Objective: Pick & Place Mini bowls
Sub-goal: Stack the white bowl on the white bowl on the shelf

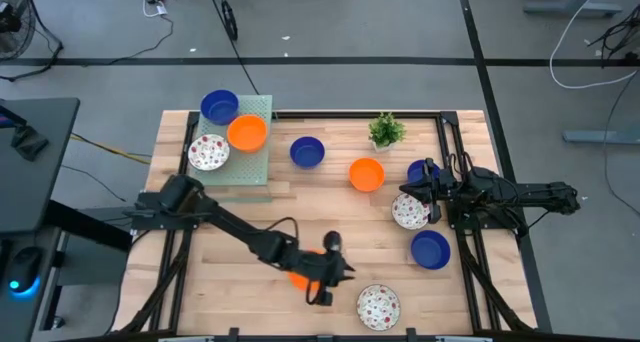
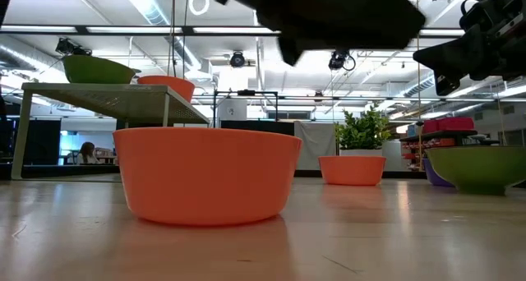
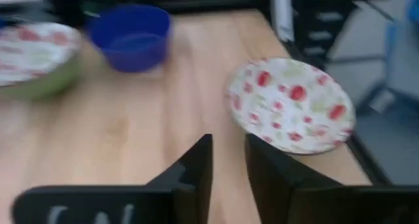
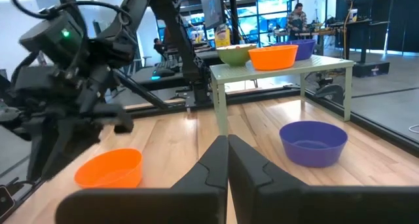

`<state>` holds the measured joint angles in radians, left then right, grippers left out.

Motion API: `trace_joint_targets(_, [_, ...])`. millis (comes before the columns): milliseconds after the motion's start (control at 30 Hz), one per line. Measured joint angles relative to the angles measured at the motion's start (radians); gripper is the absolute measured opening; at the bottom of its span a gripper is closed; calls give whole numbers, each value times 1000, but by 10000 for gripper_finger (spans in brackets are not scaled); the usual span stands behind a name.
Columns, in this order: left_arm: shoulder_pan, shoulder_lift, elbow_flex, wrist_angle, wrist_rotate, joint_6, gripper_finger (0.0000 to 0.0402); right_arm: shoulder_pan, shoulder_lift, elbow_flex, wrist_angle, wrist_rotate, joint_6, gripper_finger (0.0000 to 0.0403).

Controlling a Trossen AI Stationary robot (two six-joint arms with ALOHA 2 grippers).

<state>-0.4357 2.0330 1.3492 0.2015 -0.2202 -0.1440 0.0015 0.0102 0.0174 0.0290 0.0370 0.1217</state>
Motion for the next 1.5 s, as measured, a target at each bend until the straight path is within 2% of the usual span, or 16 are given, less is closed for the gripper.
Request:
trace_joint_targets(167, [31,35,112,-193,173,41,159,0,0,0,0,-1,0,11])
trace_joint_targets(300, [19,36,140,-214,265,264,194,0,0,0,0,-1,0,11])
trace_joint_targets(400, [-10,36,138,-226,276,445,204,0,0,0,0,0,0,11])
trace_joint_targets(500, [-31,42,139,-214,284,547,205,0,0,0,0,0,0,11])
trace_joint_targets(600, [-38,56,137,-206,271,577,199,0,0,0,0,0,0,11])
trace_joint_targets(867, [-43,143,138,-18,279,587,193,0,0,0,0,0,0,11])
trace_joint_targets(1033, [-42,170,138,0,274,579,193,0,0,0,0,0,0,11])
trace_joint_targets(1133, [-56,170,137,-2,203,552,193,0,0,0,0,0,0,11])
trace_joint_targets(1267, [-86,119,138,-25,-89,379,192,0,0,0,0,0,0,11])
trace_joint_targets(1400, [-104,37,138,-138,-353,337,170,0,0,0,0,0,0,11])
trace_joint_targets(1500, [-105,-47,138,-239,-460,330,135,0,0,0,0,0,0,11])
